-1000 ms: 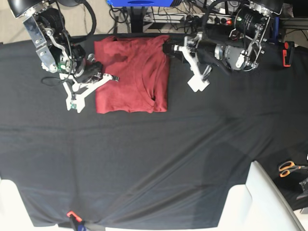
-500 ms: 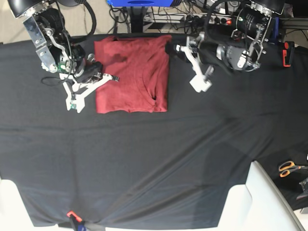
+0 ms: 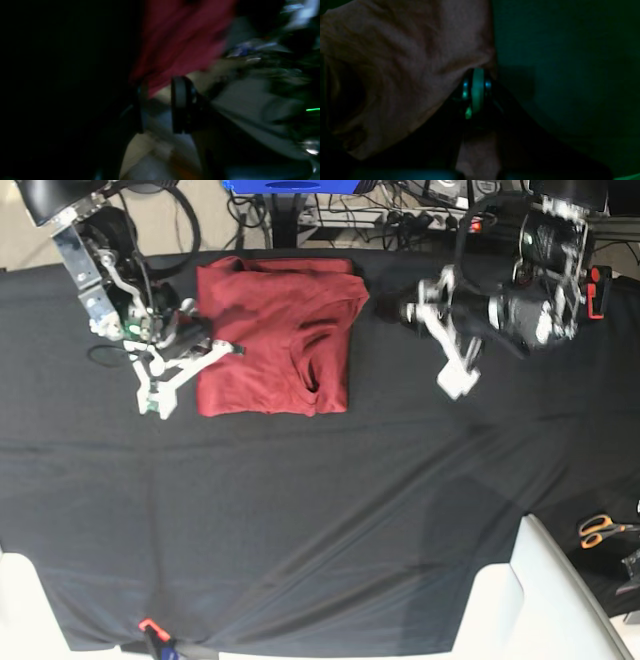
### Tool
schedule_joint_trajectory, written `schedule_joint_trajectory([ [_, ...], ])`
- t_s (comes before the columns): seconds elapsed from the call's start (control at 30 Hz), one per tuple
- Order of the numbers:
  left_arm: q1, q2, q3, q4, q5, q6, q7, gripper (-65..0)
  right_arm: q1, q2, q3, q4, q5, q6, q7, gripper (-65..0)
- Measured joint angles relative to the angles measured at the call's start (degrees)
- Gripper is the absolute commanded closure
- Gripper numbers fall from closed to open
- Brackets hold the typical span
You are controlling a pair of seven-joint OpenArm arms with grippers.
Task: Fold the T-shirt properly
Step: 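Release the shirt with the left gripper and lift it away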
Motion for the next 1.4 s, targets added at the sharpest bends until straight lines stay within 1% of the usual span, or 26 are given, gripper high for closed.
schedule_joint_trajectory([
  [0.07,-3.04,-0.07,-2.1,-2.27,-4.79,0.04,-0.42,-16.5,0.37,0.0,-0.04,0.0,-0.07,0.04,-0.04,-0.2],
  [0.17,-8.0,-0.74,-4.02,-7.87,-8.39,0.07,-0.63,-16.3,1.42,0.02,-0.33,0.04,-0.09,0.0,-0.2,-0.2],
  [0.23,-9.88,-0.63,-6.67,-10.97,-6.73,0.02,-0.35,-15.5,2.03,-0.02,-0.5,0.17,-0.13,-0.02,-1.42,-0.2],
  [0.27,-9.99,-0.83,-8.94,-12.22,-5.57,0.04,-0.33,-15.5,2.25,0.13,-0.55,0.63,-0.31,-0.09,-2.84,-0.2],
  [0.33,-9.94,-2.4,-14.38,-14.86,-0.11,0.0,-0.92,-15.1,3.06,0.5,-0.63,2.62,-0.42,-0.11,-4.76,0.0],
  [0.4,-9.11,-4.94,-18.93,-16.09,8.66,-0.2,-0.94,-15.0,4.5,0.59,-0.61,5.16,-0.96,-0.11,-5.97,0.0],
  [0.47,-7.74,-6.6,-22.23,-16.2,15.43,-0.17,-0.83,-13.7,6.67,0.15,-0.72,6.51,-0.72,0.42,-8.02,0.0],
  [0.5,-7.37,-6.6,-23.52,-16.22,19.12,-1.57,-0.81,-10.9,7.96,0.26,-1.95,6.88,-0.9,0.33,-8.96,0.0],
  [0.53,-6.88,-6.6,-24.59,-16.22,20.98,-4.09,-0.81,-7.9,9.33,0.55,-4.15,6.93,-1.03,0.09,-10.03,0.0],
  [0.57,-6.25,-6.47,-25.49,-16.17,22.01,-7.87,-0.55,-4.4,11.04,1.07,-7.45,6.95,-1.51,-0.31,-11.17,0.0],
  [0.6,-5.62,-6.4,-26.53,-16.15,22.05,-10.54,-0.7,-1.3,12.87,1.14,-11.1,6.75,-1.25,-0.42,-12.15,0.0],
  [0.63,-5.01,-6.45,-27.41,-16.09,23.43,-13.18,-0.66,0.0,14.36,0.85,-14.27,6.69,-1.62,-0.31,-12.79,0.0],
  [0.67,-4.46,-6.62,-28.26,-16.06,24.81,-15.28,-0.55,0.0,15.67,0.24,-16.83,6.62,-3.26,0.46,-13.44,-0.6],
  [0.73,-3.56,-7.04,-29.2,-16.28,25.7,-16.92,-0.61,0.0,16.96,-1.95,-19.32,5.14,-7.13,0.35,-14.58,-0.8],
  [0.8,-2.47,-7.26,-29.22,-16.31,26.05,-17.25,-0.72,-2.3,17.07,-4.15,-19.32,3.43,-11.06,0.11,-16.02,-1.5],
  [0.83,-1.81,-7.15,-29.18,-16.28,26.51,-17.64,-1.33,-3.8,17.11,-4.68,-19.37,2.97,-13.18,0.13,-17.42,-3.5],
  [0.87,-0.92,-6.93,-29.05,-16.15,27.43,-17.64,-2.97,-5.3,17.14,-5.05,-19.39,2.78,-15.78,0.13,-18.91,-6.9],
  [0.93,1.51,-6.8,-28.98,-16.15,28.55,-17.62,-5.07,-6.3,17.99,-6.36,-20.81,2.32,-18.86,-0.09,-21.33,-16.8],
  [1.0,3.65,-6.95,-29.05,-16.15,29.64,-17.57,-5.14,-5.9,20.76,-7.67,-24.9,1.75,-18.69,0.52,-22.58,-27.0],
  [1.07,4.83,-6.91,-29.07,-16.2,29.59,-17.59,-5.25,-5.9,23.3,-8.52,-29.03,0.42,-18.88,0.63,-22.51,-33.8],
  [1.1,5.27,-6.91,-29.05,-16.2,29.62,-17.59,-5.53,-5.9,23.98,-8.5,-30.56,-0.13,-18.75,0.59,-22.45,-35.3],
  [1.17,5.66,-6.6,-29.03,-16.15,29.35,-17.59,-5.77,-5.8,24.87,-8.61,-32.24,-2.23,-19.06,0.48,-23.34,-35.3],
  [1.3,6.45,-5.99,-29.05,-16.17,29.18,-17.59,-5.62,-5.8,27.61,-10.62,-34.1,-7.72,-19.08,0.42,-23.19,-35.3],
  [1.37,6.34,-5.88,-29.09,-16.17,29.22,-17.59,-5.6,-5.8,29.4,-12.02,-35.39,-10.25,-19.08,0.57,-21.64,-35.3],
  [1.4,6.23,-5.64,-29.66,-16.15,29.16,-17.62,-5.7,-5.8,29.83,-12.22,-35.65,-10.97,-18.88,0.7,-20.44,-35.3],
])
